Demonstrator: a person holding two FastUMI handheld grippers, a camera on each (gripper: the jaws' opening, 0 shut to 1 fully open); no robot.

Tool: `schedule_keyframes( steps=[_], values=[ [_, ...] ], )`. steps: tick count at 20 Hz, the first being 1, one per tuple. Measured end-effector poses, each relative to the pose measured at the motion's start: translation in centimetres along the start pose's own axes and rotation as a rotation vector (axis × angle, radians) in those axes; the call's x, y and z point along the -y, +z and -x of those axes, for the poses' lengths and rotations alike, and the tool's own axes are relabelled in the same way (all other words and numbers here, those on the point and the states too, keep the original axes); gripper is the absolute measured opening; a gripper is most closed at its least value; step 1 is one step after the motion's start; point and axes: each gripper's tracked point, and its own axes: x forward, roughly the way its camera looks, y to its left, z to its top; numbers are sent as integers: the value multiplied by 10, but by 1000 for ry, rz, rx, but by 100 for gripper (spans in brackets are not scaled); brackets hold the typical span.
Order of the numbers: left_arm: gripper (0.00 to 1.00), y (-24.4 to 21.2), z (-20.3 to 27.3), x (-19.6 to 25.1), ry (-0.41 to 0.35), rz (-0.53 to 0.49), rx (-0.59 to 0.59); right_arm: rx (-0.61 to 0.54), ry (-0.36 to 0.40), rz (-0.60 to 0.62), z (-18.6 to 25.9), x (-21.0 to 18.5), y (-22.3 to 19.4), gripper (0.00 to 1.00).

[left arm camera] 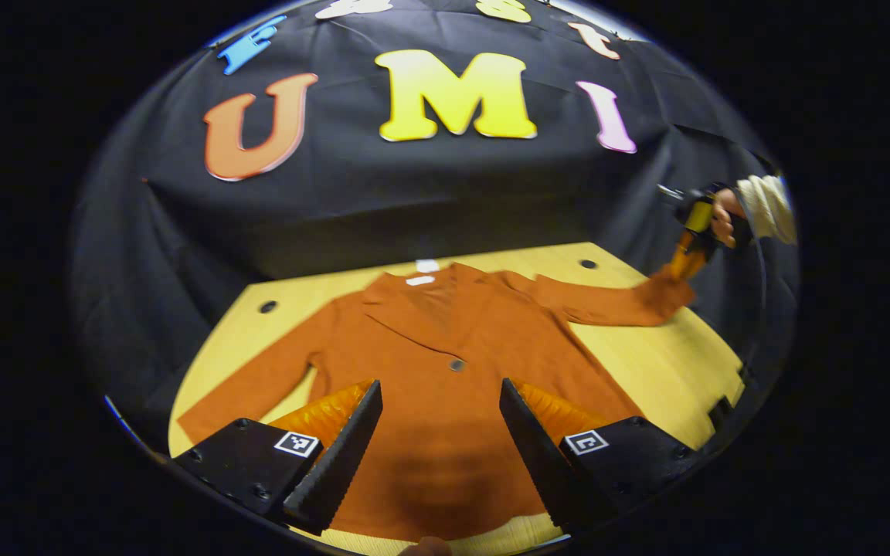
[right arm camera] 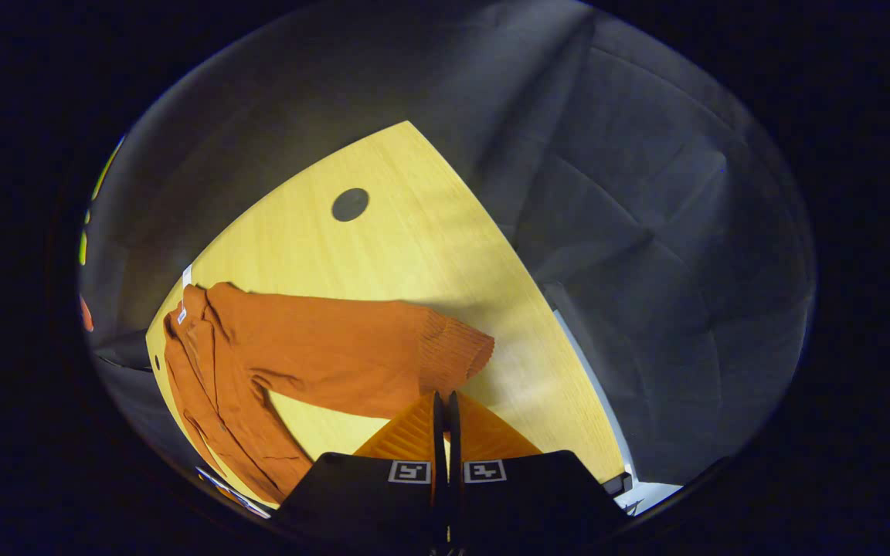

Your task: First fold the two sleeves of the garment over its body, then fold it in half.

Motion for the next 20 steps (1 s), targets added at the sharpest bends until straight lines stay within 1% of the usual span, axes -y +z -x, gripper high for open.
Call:
schedule_keyframes(
  steps=[1, 2, 5, 7, 9, 11, 13, 18, 20],
  values=[
    [99, -4, 0, -3, -22, -2, -2, 14, 5, 10, 8, -17, 0, 0],
    [99, -7, 3, -12, -28, 5, 3, 28, 11, 21, 16, -34, 0, 1],
    [99, -23, 12, -32, -25, 17, 1, 58, 21, 76, 36, -93, -5, 1],
    [99, -35, 20, -37, -62, 13, -10, 65, 28, 109, 42, -133, -12, 1],
    [99, -40, 28, -50, -77, -4, -1, 60, 33, 155, 44, -170, -22, 1],
    [99, -45, 33, -66, -69, 4, 6, 57, 47, 187, 44, -206, -33, 1],
    [99, -52, 40, -81, -60, 47, 9, 55, 54, 214, 44, -240, -42, 1],
    [99, -74, 49, -121, -3, 153, 1, 32, 91, 314, 39, -333, -79, 1],
    [98, -83, 52, -137, 27, 178, -6, 19, 111, 346, 35, -372, -95, 1]
  ],
)
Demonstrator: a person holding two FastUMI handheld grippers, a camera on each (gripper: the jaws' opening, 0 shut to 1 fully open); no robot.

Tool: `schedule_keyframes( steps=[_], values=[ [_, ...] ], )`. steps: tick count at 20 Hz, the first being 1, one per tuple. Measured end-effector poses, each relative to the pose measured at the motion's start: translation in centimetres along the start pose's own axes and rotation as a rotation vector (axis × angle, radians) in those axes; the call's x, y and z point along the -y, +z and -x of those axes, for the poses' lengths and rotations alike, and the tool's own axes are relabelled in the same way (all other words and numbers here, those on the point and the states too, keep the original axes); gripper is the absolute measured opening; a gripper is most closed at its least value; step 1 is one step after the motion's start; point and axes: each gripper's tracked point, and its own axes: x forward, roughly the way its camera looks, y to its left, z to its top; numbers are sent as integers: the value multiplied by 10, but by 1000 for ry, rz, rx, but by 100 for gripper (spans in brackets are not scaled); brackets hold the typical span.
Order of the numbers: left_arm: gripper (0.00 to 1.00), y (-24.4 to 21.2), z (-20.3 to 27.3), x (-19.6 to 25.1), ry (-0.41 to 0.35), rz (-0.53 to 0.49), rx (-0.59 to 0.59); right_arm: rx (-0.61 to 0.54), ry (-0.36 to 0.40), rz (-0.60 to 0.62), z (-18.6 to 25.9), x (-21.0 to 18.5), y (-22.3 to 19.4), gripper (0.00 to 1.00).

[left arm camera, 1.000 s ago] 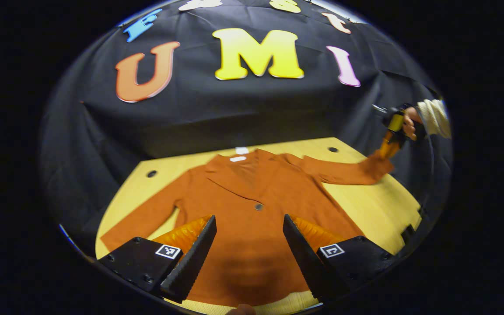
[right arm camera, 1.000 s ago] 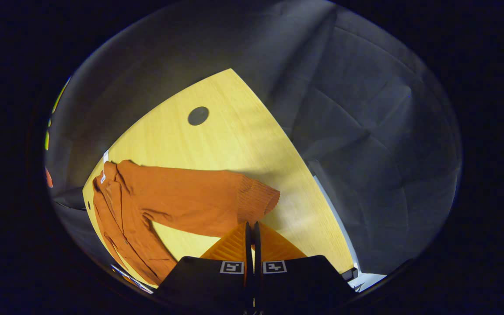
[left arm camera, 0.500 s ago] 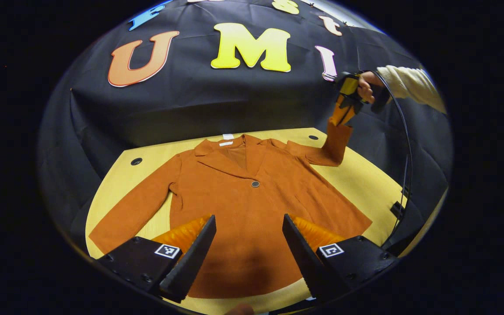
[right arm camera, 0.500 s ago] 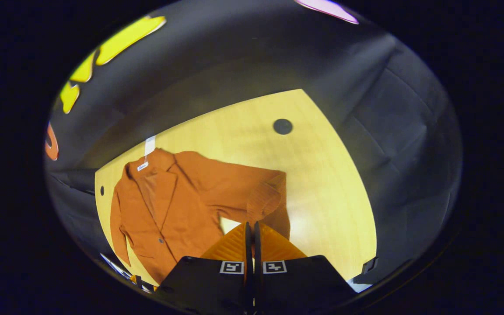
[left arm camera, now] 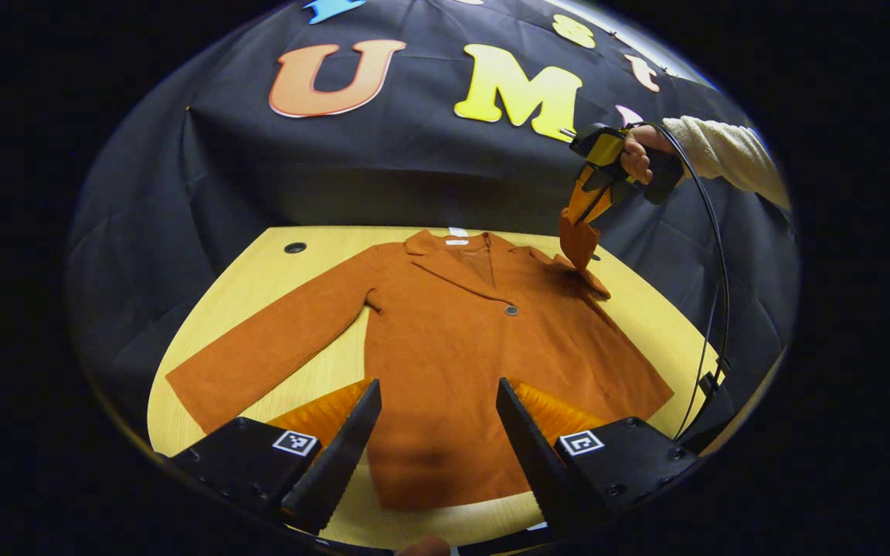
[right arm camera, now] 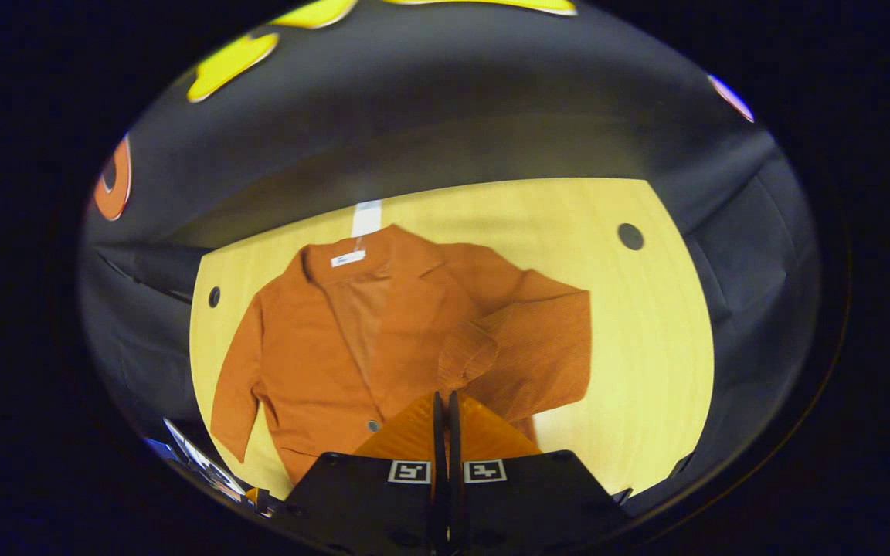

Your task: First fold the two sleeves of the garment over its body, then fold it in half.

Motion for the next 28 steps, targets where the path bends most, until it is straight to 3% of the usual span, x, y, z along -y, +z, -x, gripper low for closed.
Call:
schedule_keyframes(
  steps=[7, 14, 17, 22, 24, 27, 28],
  values=[
    [97, 4, 15, -50, 84, -1, 48, -59, 70, 72, -54, -128, -12, 1],
    [97, -17, 18, -73, 129, 56, -3, -164, 148, 95, -121, -221, -52, 1],
    [97, -20, 24, -82, 159, 85, -6, -160, 133, 123, -139, -229, -52, 2],
    [97, -33, 33, -92, 219, 136, -20, -134, 186, 41, -139, -249, -46, 5],
    [97, -34, 38, -96, 249, 140, -24, -141, 203, 17, -138, -252, -48, 10],
    [97, -37, 43, -111, 315, 173, -19, -134, 299, -21, -126, -272, -49, 21],
    [97, -40, 43, -112, 325, 195, -25, -127, 301, -20, -123, -271, -52, 29]
  ],
)
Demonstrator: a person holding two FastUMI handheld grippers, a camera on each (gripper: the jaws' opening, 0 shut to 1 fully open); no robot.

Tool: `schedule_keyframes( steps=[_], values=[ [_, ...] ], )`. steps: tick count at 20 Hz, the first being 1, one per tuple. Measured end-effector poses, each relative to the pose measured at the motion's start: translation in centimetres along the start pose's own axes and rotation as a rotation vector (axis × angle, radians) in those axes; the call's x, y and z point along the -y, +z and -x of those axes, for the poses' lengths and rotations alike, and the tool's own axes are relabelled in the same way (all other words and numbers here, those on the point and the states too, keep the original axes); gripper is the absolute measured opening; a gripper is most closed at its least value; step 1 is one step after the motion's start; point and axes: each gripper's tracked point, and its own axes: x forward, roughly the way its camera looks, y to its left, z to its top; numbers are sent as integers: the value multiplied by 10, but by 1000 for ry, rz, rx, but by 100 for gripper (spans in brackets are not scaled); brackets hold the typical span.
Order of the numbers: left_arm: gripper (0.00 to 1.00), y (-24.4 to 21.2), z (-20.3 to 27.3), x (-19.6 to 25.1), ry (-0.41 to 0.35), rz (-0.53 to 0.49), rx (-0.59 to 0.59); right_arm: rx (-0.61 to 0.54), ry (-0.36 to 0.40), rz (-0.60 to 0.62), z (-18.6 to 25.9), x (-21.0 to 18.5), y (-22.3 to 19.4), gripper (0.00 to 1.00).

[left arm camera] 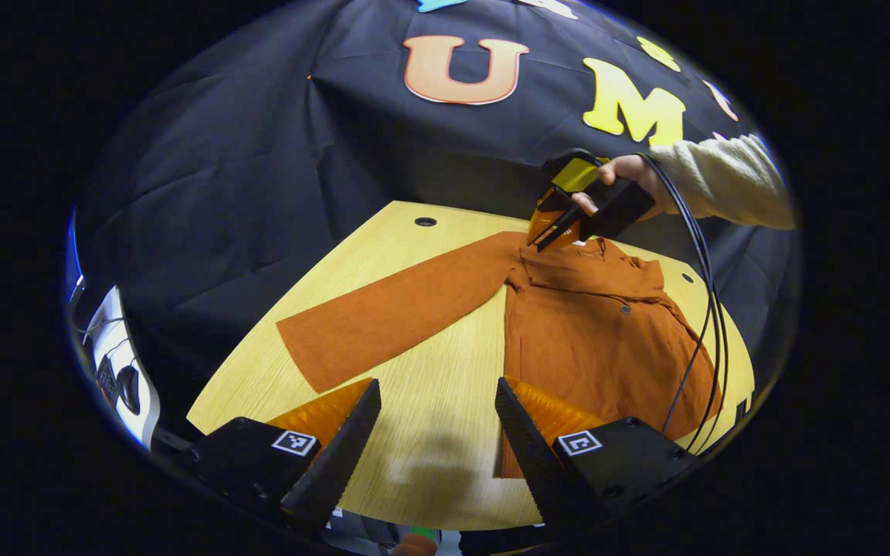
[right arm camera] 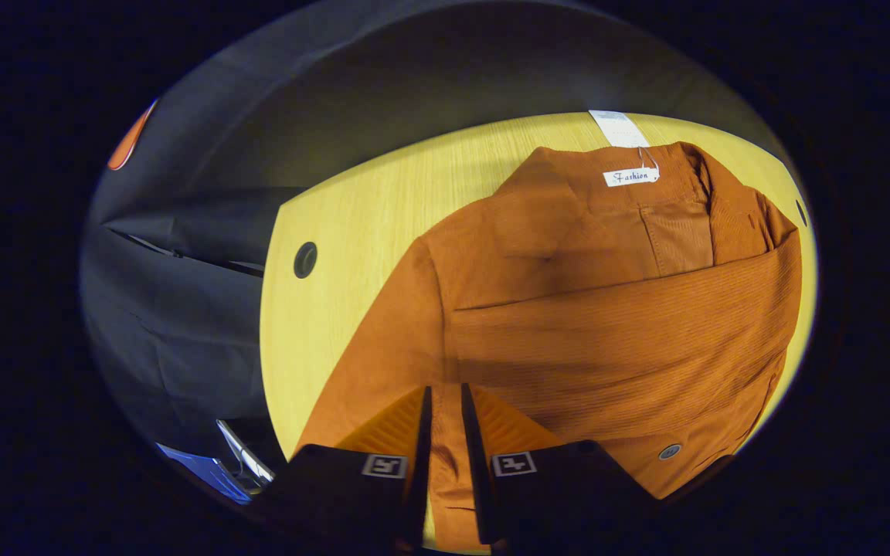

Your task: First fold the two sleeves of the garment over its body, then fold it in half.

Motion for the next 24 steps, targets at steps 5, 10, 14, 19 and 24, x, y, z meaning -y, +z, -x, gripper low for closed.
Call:
schedule_keyframes(
  steps=[5, 10, 14, 19, 24],
  values=[
    [97, 5, 2, -26, 96, 29, -25, -31, -29, 79, 29, 9, -23, 69],
    [97, 6, -10, -67, 208, 150, -104, -11, -55, 94, 75, 36, -34, 88],
    [98, 8, -23, -94, 248, 209, -154, 17, -100, 125, 112, 70, -39, 93],
    [97, 6, -42, -122, 281, 279, -249, 32, -131, 135, 153, 114, -53, 98],
    [98, 7, -73, -159, 304, 399, -386, 40, -185, 208, 182, 173, -98, 94]
  ],
)
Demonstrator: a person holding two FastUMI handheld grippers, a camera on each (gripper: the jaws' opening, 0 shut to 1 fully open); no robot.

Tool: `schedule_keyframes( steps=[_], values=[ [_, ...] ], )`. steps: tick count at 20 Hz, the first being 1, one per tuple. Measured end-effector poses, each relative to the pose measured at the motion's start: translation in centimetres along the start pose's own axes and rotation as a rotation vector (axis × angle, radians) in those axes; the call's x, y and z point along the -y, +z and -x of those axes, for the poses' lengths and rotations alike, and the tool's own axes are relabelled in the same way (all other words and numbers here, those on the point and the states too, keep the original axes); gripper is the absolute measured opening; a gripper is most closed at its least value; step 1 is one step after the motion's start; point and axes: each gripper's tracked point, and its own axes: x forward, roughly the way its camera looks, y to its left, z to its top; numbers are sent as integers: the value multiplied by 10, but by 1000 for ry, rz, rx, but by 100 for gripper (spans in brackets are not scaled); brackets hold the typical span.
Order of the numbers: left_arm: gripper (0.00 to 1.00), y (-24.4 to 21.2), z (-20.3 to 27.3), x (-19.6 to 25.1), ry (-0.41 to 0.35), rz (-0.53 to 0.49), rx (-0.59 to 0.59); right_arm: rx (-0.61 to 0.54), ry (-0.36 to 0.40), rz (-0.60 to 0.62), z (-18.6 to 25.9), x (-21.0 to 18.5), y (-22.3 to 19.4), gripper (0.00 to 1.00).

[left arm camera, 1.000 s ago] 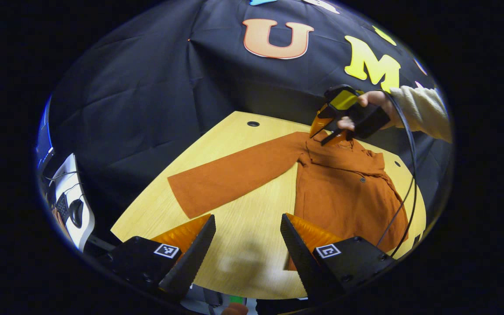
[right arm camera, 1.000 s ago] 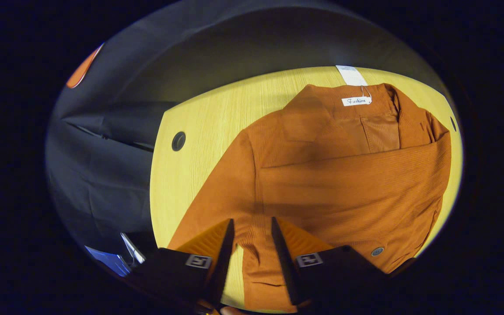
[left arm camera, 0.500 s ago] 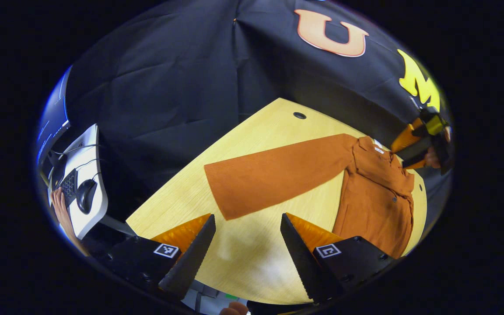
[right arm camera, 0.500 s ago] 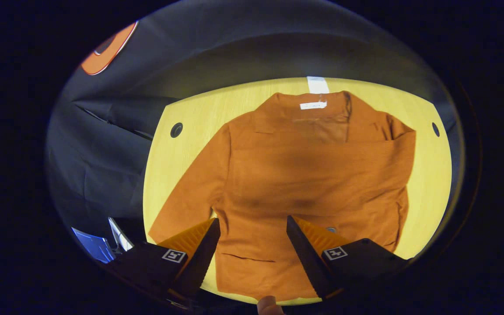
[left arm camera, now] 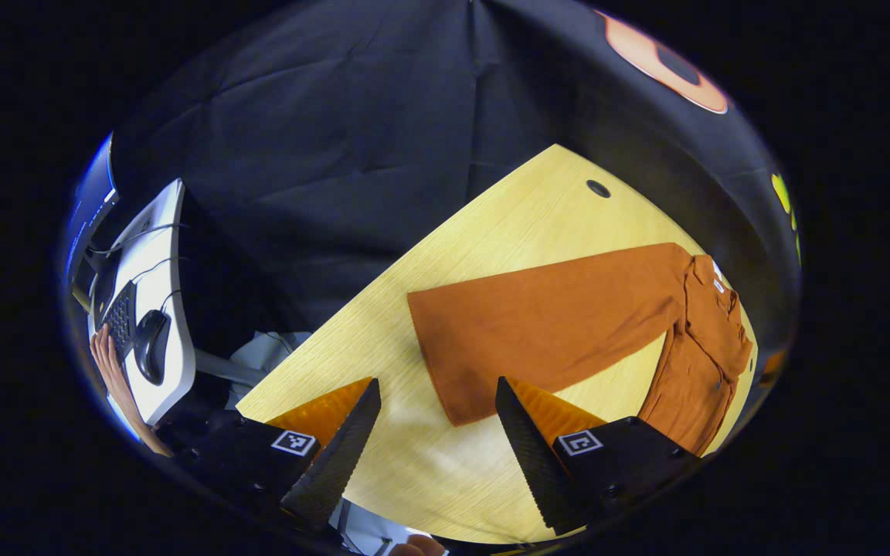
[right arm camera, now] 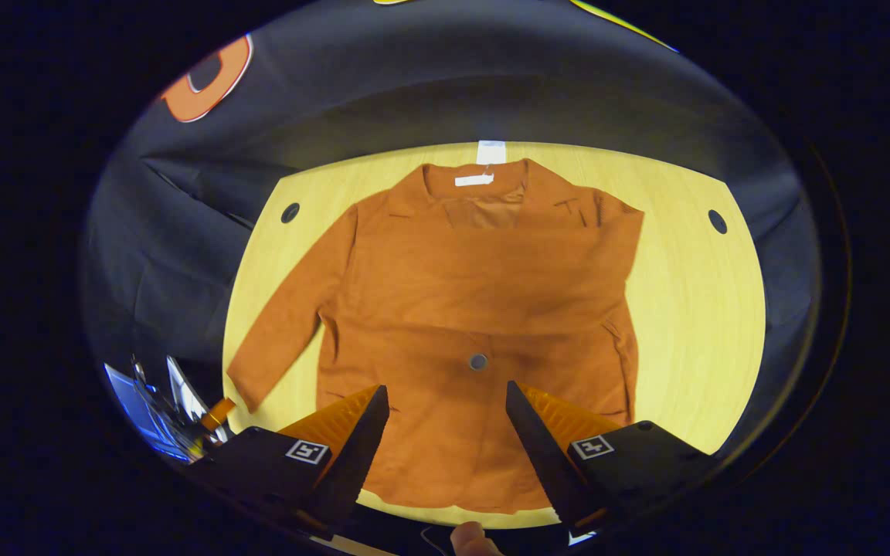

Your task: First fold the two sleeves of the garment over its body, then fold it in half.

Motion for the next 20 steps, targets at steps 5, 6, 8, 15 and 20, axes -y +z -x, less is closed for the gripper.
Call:
schedule_keyframes(
  steps=[5, 6, 8, 15, 20],
  values=[
    [99, 1, -27, -4, -49, 174, -175, -4, -35, 41, 9, 46, -68, 98],
    [99, 3, -30, -3, -48, 181, -191, -4, -32, 34, 12, 53, -81, 98],
    [99, 4, -36, 4, -58, 197, -227, 6, -28, 18, 17, 66, -101, 98],
    [98, -2, -46, 6, 37, 131, -402, 9, -11, -52, 34, 91, -153, 94],
    [83, -5, -48, 5, 105, 151, -489, -1, 5, -70, 34, 104, -171, 98]
  ],
)
